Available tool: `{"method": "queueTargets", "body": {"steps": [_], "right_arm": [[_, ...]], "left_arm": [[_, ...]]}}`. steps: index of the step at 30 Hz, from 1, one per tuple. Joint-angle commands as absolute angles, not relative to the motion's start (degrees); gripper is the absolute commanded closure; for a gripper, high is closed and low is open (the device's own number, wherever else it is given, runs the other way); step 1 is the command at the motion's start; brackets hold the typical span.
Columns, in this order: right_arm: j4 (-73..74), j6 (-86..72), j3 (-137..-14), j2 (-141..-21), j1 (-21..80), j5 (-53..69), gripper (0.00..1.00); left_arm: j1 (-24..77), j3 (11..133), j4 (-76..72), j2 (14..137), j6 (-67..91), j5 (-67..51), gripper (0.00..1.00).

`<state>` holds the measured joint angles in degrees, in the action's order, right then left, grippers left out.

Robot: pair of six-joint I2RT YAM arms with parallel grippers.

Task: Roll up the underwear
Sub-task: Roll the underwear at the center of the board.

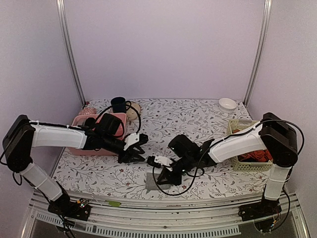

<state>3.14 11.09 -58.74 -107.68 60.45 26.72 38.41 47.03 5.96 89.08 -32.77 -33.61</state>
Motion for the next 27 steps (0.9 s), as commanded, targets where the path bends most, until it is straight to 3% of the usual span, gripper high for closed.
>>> {"method": "queueTargets", "body": {"steps": [1,11,17,27], "right_arm": [[13.2,3.8,-61.7,-112.1,57.9,36.6,1.00],[17.6,-1.8,-68.8,-123.8,51.0,50.2,1.00],[20.4,-2.3,-75.2,-130.3,50.3,53.1,1.00],[20.3,-2.0,-75.0,-134.0,49.0,53.3,1.00]], "left_arm": [[38.1,41.4,-2.9,82.7,-29.5,-29.8,0.63],[49.2,31.7,-2.0,71.2,-30.1,-21.0,0.57],[57.0,30.5,-3.1,73.8,-30.0,-15.1,0.55],[61.7,36.4,-5.6,86.2,-34.3,-9.4,0.54]]}}
